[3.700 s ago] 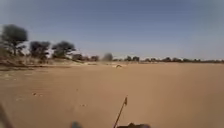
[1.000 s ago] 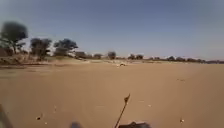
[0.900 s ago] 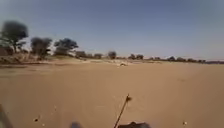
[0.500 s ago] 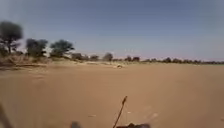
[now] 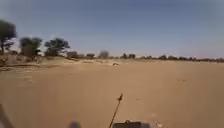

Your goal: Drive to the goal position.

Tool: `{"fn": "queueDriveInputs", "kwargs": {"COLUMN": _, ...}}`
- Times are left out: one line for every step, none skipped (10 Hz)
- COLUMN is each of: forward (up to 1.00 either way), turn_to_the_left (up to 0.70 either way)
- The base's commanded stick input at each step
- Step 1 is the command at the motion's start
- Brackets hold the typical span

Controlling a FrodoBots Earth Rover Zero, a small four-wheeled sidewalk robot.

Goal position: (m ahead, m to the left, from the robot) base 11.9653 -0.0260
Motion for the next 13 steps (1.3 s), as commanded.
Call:
{"fn": "queueDriveInputs", "kwargs": {"forward": 0.50, "turn_to_the_left": 0.00}}
{"fn": "queueDriveInputs", "kwargs": {"forward": 0.50, "turn_to_the_left": 0.00}}
{"fn": "queueDriveInputs", "kwargs": {"forward": 0.50, "turn_to_the_left": 0.00}}
{"fn": "queueDriveInputs", "kwargs": {"forward": 0.50, "turn_to_the_left": 0.00}}
{"fn": "queueDriveInputs", "kwargs": {"forward": 0.50, "turn_to_the_left": 0.00}}
{"fn": "queueDriveInputs", "kwargs": {"forward": 0.50, "turn_to_the_left": 0.00}}
{"fn": "queueDriveInputs", "kwargs": {"forward": 0.50, "turn_to_the_left": 0.00}}
{"fn": "queueDriveInputs", "kwargs": {"forward": 0.50, "turn_to_the_left": 0.00}}
{"fn": "queueDriveInputs", "kwargs": {"forward": 0.50, "turn_to_the_left": 0.00}}
{"fn": "queueDriveInputs", "kwargs": {"forward": 0.50, "turn_to_the_left": 0.00}}
{"fn": "queueDriveInputs", "kwargs": {"forward": 0.50, "turn_to_the_left": 0.00}}
{"fn": "queueDriveInputs", "kwargs": {"forward": 0.50, "turn_to_the_left": 0.00}}
{"fn": "queueDriveInputs", "kwargs": {"forward": 0.50, "turn_to_the_left": 0.00}}
